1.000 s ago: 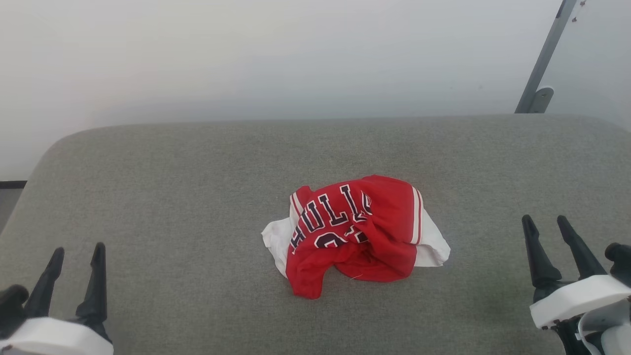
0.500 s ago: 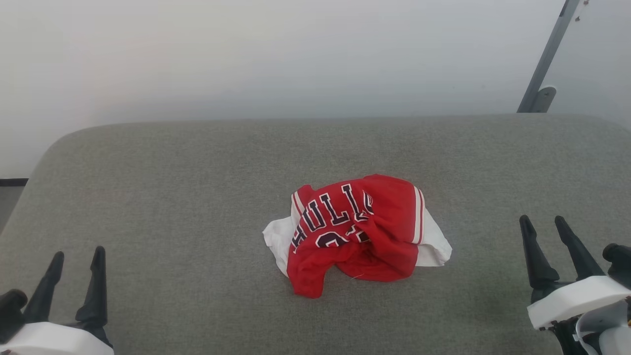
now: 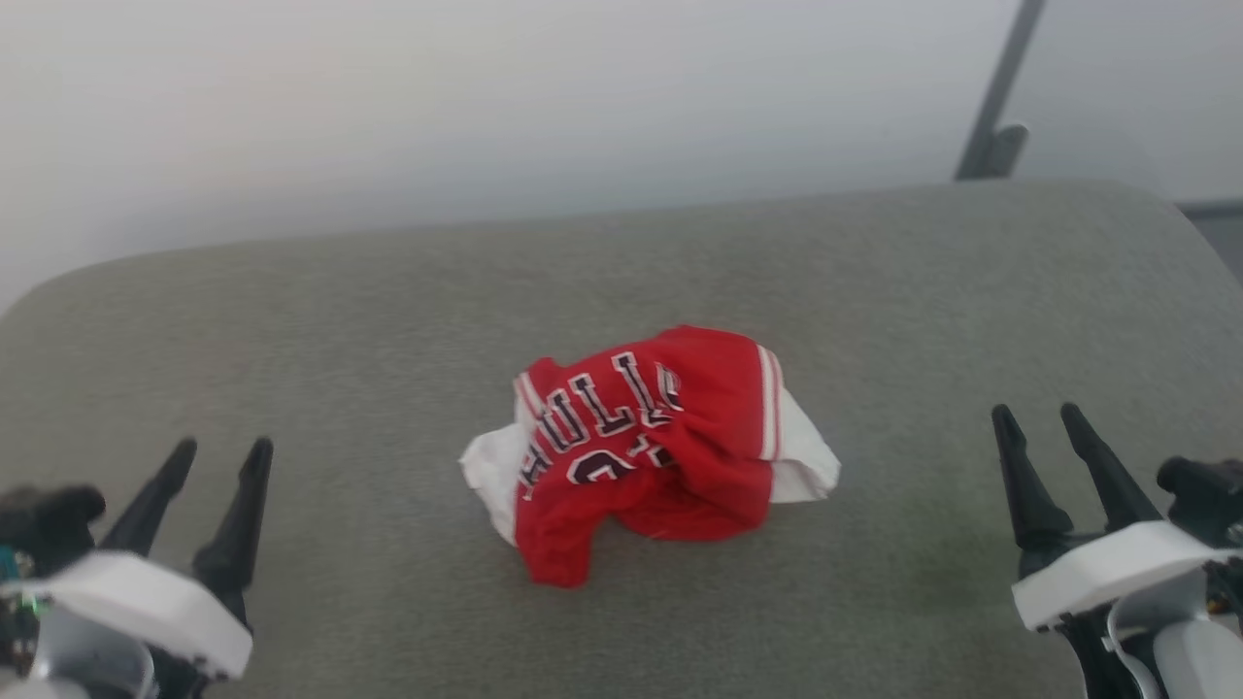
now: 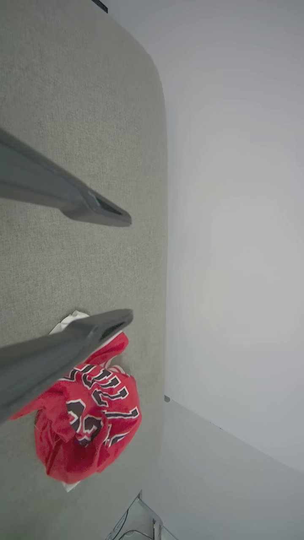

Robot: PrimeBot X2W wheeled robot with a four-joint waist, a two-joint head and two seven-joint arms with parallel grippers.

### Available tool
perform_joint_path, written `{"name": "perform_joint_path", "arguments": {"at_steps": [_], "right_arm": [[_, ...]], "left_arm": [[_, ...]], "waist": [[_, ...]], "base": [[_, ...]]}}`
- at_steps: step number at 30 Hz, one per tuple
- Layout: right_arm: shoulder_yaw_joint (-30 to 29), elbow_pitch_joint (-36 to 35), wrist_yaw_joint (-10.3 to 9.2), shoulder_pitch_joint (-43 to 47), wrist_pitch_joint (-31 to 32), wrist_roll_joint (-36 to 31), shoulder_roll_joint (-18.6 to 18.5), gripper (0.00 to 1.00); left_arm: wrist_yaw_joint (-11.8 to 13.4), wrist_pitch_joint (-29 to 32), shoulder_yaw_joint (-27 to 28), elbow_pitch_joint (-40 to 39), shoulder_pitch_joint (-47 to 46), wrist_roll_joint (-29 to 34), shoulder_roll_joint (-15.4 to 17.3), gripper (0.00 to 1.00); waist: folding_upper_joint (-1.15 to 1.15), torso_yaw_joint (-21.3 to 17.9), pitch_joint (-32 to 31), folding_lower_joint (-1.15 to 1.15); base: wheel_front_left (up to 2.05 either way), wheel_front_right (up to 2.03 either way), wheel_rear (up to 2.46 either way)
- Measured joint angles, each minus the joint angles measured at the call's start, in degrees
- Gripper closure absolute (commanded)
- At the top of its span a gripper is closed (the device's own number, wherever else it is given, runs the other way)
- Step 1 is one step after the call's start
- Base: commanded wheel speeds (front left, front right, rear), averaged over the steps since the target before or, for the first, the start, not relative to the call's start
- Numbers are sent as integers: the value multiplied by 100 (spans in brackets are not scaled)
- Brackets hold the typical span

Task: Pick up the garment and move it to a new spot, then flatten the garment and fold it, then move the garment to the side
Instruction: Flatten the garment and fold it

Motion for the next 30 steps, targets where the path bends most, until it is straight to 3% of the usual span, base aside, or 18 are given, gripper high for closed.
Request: {"name": "perform_joint_path", "arguments": {"at_steps": [4,16,22,30], "right_arm": [[124,38,0,-180,-59,63,25,0],[522,376,0,-610,-361,328,77,0],[603,554,0,-751,-481,466,49,0],[634,619,0,-856,-523,554,21,0]], "left_arm": [[-199,392,-104,111,-430,-148,136,0],[-364,1813,-712,720,-1516,-358,318,0],[-299,2774,-1057,1168,-2039,-431,361,0],[-31,3628,-1382,1830,-2393,-423,310,0]], "waist": [[0,-265,153,0],[0,-1055,655,0],[0,-1358,931,0],[0,-1402,1106,0]], "base": [[0,0,0],[0,0,0],[0,0,0],[0,0,0]]}}
